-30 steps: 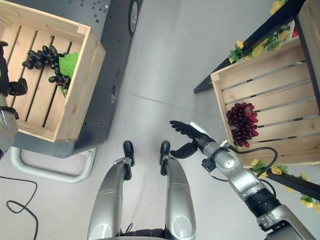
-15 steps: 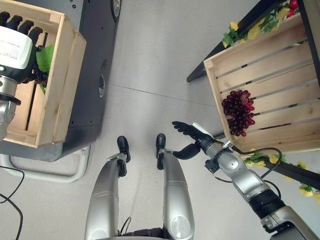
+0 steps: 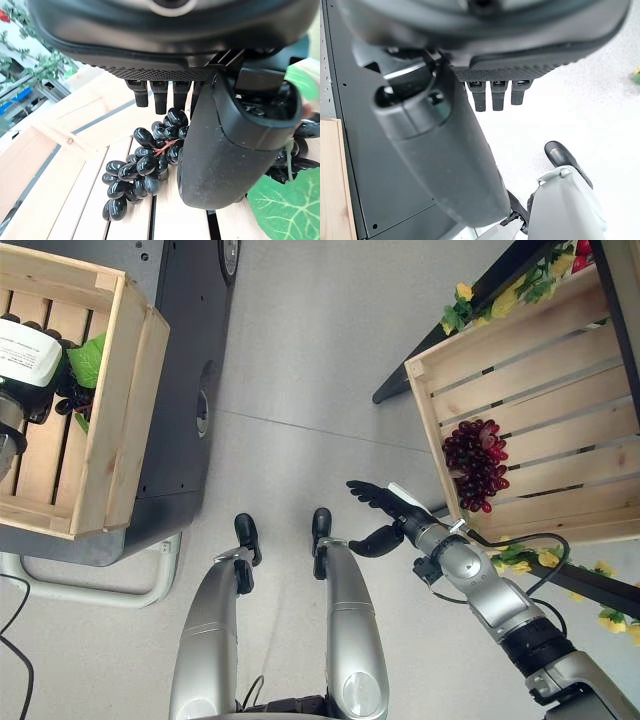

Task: Pick up the fruits from the basket on one side to the basket on the other side

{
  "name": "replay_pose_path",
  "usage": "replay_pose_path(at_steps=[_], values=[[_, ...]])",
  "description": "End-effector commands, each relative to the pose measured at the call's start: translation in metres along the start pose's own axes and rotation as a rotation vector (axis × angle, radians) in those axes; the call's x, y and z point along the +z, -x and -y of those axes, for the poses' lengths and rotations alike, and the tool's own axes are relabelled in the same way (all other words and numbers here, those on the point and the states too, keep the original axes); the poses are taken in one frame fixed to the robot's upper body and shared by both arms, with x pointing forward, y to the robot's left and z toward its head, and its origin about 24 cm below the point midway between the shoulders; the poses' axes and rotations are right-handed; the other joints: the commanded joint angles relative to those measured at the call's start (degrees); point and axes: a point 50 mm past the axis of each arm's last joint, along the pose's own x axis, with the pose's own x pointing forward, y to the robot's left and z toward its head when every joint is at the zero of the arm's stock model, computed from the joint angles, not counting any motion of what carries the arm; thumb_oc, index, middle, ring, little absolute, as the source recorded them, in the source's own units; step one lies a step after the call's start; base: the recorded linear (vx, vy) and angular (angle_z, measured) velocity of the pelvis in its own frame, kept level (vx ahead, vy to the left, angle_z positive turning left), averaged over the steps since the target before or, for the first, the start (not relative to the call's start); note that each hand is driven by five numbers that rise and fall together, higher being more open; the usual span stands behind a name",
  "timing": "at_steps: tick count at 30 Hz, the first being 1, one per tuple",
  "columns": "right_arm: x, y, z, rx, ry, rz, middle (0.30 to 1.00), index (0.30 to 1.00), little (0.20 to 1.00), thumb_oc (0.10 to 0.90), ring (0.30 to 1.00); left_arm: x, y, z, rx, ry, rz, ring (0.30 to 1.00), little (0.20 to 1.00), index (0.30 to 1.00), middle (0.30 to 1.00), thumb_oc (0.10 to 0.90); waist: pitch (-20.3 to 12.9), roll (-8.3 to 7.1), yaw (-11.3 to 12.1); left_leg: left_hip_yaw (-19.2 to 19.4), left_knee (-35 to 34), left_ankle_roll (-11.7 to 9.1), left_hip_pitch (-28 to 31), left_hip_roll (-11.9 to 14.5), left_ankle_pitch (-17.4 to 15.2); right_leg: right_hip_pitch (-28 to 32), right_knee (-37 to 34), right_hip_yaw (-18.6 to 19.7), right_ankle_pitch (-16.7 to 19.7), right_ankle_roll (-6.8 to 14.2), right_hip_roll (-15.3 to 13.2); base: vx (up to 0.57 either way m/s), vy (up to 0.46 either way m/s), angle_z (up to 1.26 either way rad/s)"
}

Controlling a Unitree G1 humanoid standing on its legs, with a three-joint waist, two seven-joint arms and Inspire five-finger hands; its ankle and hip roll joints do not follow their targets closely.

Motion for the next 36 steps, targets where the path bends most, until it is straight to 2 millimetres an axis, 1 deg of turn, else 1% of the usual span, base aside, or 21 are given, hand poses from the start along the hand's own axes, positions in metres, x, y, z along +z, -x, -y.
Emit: replay_pose_path(at_steps=[1, 2, 3, 4, 6, 10, 12, 13, 14, 15, 16, 17, 20, 22, 26, 28, 31, 32, 33, 34, 36], values=[[0.026, 0.007, 0.024, -0.042, 0.047, 0.134, 0.9, 0.9, 0.9, 0.8, 0.9, -0.032, 0.007, 0.008, -0.102, -0.083, -0.079, 0.9, 0.9, 0.9, 0.9, 0.8, -0.76, 0.4, 0.75, 3.82, 1.6, 1.7, 2.87, -1.72, -3.89, 4.04, -4.25, -1.66, 2.75, -0.95, 1.99, 0.0, 0.0, 0.0], [0.026, 0.007, 0.024, -0.043, 0.047, 0.135, 0.9, 0.9, 0.9, 0.8, 0.9, -0.031, 0.006, 0.007, -0.1, -0.082, -0.079, 0.9, 0.9, 0.9, 0.9, 0.8, -0.76, 0.37, 0.77, 3.81, 1.59, 1.71, 2.85, -1.72, -3.88, 4.02, -4.24, -1.68, 2.75, -0.95, 1.98, 0.0, 0.0, 0.0], [0.027, 0.006, 0.025, -0.044, 0.045, 0.139, 0.9, 0.9, 0.9, 0.8, 0.9, -0.027, 0.004, 0.004, -0.054, -0.083, -0.04, 0.9, 0.9, 0.9, 0.9, 0.8, -0.76, 0.19, 0.76, 3.75, 1.68, 1.7, 2.7, -1.71, -3.93, 3.91, -4.1, -1.81, 2.66, -0.95, 1.98, -0.03, -0.008, 0.0], [0.027, 0.005, 0.025, -0.043, 0.043, 0.141, 0.9, 0.9, 0.9, 0.8, 0.9, -0.017, 0.002, -0.002, 0.014, -0.067, 0.058, 0.9, 0.9, 0.9, 0.9, 0.8, -0.76, 0.03, 0.76, 3.75, 1.73, 1.73, 2.66, -1.63, -4.01, 3.91, -4.02, -1.95, 2.6, -0.98, 1.95, -0.04, -0.012, 0.0], [0.025, 0.006, 0.024, -0.039, 0.045, 0.143, 0.9, 0.9, 0.9, 0.8, 0.9, -0.002, -0.001, -0.014, 0.069, -0.025, 0.186, 0.9, 0.9, 0.9, 0.9, 0.8, -0.76, -0.24, 0.77, 3.75, 1.64, 1.79, 2.56, -1.56, -3.95, 3.88, -4.03, -2.23, 2.69, -1.0, 1.94, -0.02, -0.004, 0.0], [0.025, 0.01, 0.024, -0.051, 0.048, 0.156, 0.9, 0.9, 0.9, 0.8, 0.9, 0.014, 0.004, -0.019, 0.113, 0.008, 0.33, 0.9, 0.9, 0.9, 0.9, 0.8, -0.76, -0.48, 0.96, 3.4, 1.47, 2.05, 2.36, -1.74, -3.94, 3.85, -4.23, -2.6, 2.95, -0.81, 2.03, -0.01, 0.003, 0.02], [0.025, 0.01, 0.023, -0.058, 0.048, 0.165, 0.9, 0.9, 0.9, 0.8, 0.9, 0.016, 0.005, -0.016, 0.081, 0.027, 0.356, 0.9, 0.9, 0.9, 0.9, 0.8, -0.76, -0.76, 0.97, 3.37, 1.46, 2.2, 2.15, -1.65, -3.98, 3.6, -4.09, -2.73, 3.04, -0.65, 2.08, 0.0, 0.005, 0.03], [0.023, 0.01, 0.02, -0.051, 0.042, 0.159, 0.9, 0.9, 0.9, 0.8, 0.9, 0.018, 0.007, -0.009, 0.038, 0.036, 0.364, 0.9, 0.9, 0.9, 0.9, 0.8, -0.76, -0.94, 1.03, 2.9, 1.66, 1.77, 3.52, -1.65, -5.2, 5.03, -3.95, -2.53, 2.09, -0.05, 2.25, 0.0, 0.0, 0.0], [0.025, 0.01, 0.023, -0.061, 0.046, 0.169, 0.9, 0.9, 0.9, 0.8, 0.9, 0.016, 0.006, -0.009, 0.008, 0.046, 0.353, 0.9, 0.9, 0.9, 0.9, 0.8, -0.76, -1.14, 0.97, 3.36, 1.58, 2.22, 2.1, -1.48, -4.1, 3.73, -4.18, -2.88, 3.1, -0.52, 2.13, 0.03, 0.003, -0.01], [0.023, 0.01, 0.02, -0.054, 0.04, 0.161, 0.9, 0.9, 0.9, 0.8, 0.9, 0.019, 0.008, -0.004, -0.007, 0.043, 0.362, 0.9, 0.9, 0.9, 0.9, 0.8, -0.76, -1.18, 1.06, 2.83, 1.8, 1.75, 3.33, -1.55, -5.23, 4.93, -3.84, -2.61, 2.12, 0.04, 2.28, 0.0, 0.0, 0.0], [0.024, 0.009, 0.021, -0.056, 0.038, 0.164, 0.9, 0.9, 0.9, 0.8, 0.9, 0.02, 0.009, -0.001, -0.015, 0.049, 0.368, 0.9, 0.9, 0.9, 0.9, 0.8, -0.76, -1.32, 1.09, 2.76, 1.91, 1.7, 3.13, -1.49, -5.21, 4.77, -3.73, -2.63, 2.14, 0.07, 2.27, 0.0, 0.0, 0.0], [0.027, 0.008, 0.025, -0.066, 0.041, 0.175, 0.9, 0.9, 0.9, 0.8, 0.9, 0.018, 0.007, -0.004, -0.008, 0.06, 0.359, 0.9, 0.9, 0.9, 0.9, 0.8, -0.76, -1.44, 1.04, 3.21, 1.72, 2.15, 1.73, -1.36, -4.07, 3.41, -4.0, -2.95, 3.13, -0.47, 2.13, -0.08, -0.01, -0.02], [0.03, 0.006, 0.027, -0.065, 0.04, 0.185, 0.9, 0.9, 0.9, 0.8, 0.9, 0.024, 0.007, -0.002, -0.029, 0.072, 0.385, 0.9, 0.9, 0.9, 0.9, 0.8, -0.76, -1.67, 1.15, 2.97, 1.74, 2.12, 1.31, -1.31, -4.0, 3.05, -3.96, -3.07, 3.21, -0.46, 2.06, -0.05, -0.004, 0.03], [0.032, 0.004, 0.025, -0.06, 0.039, 0.2, 0.9, 0.9, 0.9, 0.8, 0.9, 0.025, 0.006, 0.002, -0.062, 0.084, 0.365, 0.9, 0.9, 0.9, 0.9, 0.8, -0.76, -1.92, 1.28, 2.77, 1.48, 2.14, 1.13, -1.31, -3.87, 2.88, -4.11, -3.24, 3.39, -0.36, 2.05, -0.04, -0.008, 0.06], [0.035, 0.003, 0.022, -0.062, 0.035, 0.215, 0.9, 0.9, 0.9, 0.8, 0.9, 0.016, 0.008, 0.018, -0.153, 0.046, 0.277, 0.9, 0.9, 0.9, 0.9, 0.8, -0.76, -2.22, 1.41, 2.75, 1.11, 2.17, 1.05, -1.2, -3.65, 2.87, -4.37, -3.52, 3.61, -0.25, 2.12, -0.01, -0.006, 0.01], [0.039, 0.0, 0.023, -0.081, 0.028, 0.227, 0.9, 0.9, 0.9, 0.8, 0.9, -0.006, 0.01, 0.036, -0.282, -0.04, 0.073, 0.9, 0.9, 0.9, 0.9, 0.8, -0.76, -2.49, 1.56, 2.53, 0.72, 2.12, 0.95, -1.25, -3.48, 2.96, -4.77, -3.63, 3.61, -0.25, 2.29, -0.04, -0.027, 0.0], [0.044, -0.005, 0.025, -0.097, 0.02, 0.243, 0.9, 0.9, 0.9, 0.8, 0.9, -0.018, 0.011, 0.042, -0.339, -0.085, -0.044, 0.9, 0.9, 0.9, 0.9, 0.8, -0.76, -2.75, 1.76, 2.28, 0.55, 1.99, 0.82, -1.28, -3.37, 3.08, -5.1, -3.82, 3.67, -0.25, 2.28, -0.03, -0.031, 0.02], [0.046, -0.006, 0.026, -0.099, 0.016, 0.25, 0.9, 0.9, 0.9, 0.8, 0.9, -0.021, 0.01, 0.041, -0.339, -0.092, -0.065, 0.799, 0.799, 0.799, 0.799, 0.733, -0.76, -2.84, 1.87, 2.22, 0.48, 1.94, 0.84, -1.28, -3.33, 3.19, -5.23, -3.91, 3.72, -0.26, 2.28, -0.02, -0.039, 0.04], [0.048, -0.007, 0.026, -0.101, 0.013, 0.256, 0.9, 0.9, 0.9, 0.8, 0.9, -0.022, 0.01, 0.04, -0.326, -0.096, -0.07, 0.465, 0.465, 0.465, 0.465, 0.51, -0.76, -2.95, 1.98, 2.14, 0.43, 1.89, 0.91, -1.28, -3.31, 3.36, -5.32, -4.0, 3.73, -0.26, 2.31, -0.03, -0.041, 0.02], [0.052, -0.009, 0.027, -0.099, 0.008, 0.269, 0.9, 0.9, 0.9, 0.8, 0.9, -0.023, 0.008, 0.037, -0.301, -0.082, -0.084, 0.3, 0.3, 0.3, 0.3, 0.4, -0.76, -3.18, 2.13, 2.02, 0.26, 1.81, 1.1, -1.28, -3.27, 3.64, -5.49, -4.17, 3.78, -0.24, 2.4, -0.03, -0.039, 0.0], [0.056, -0.01, 0.025, -0.094, 0.007, 0.287, 0.9, 0.9, 0.9, 0.8, 0.9, -0.023, 0.006, 0.033, -0.269, -0.075, -0.087, 0.3, 0.3, 0.3, 0.3, 0.4, -0.76, -3.35, 2.27, 1.94, -0.11, 1.78, 1.43, -1.28, -3.19, 3.99, -5.65, -4.37, 3.79, -0.19, 2.47, -0.03, -0.03, -0.03]])
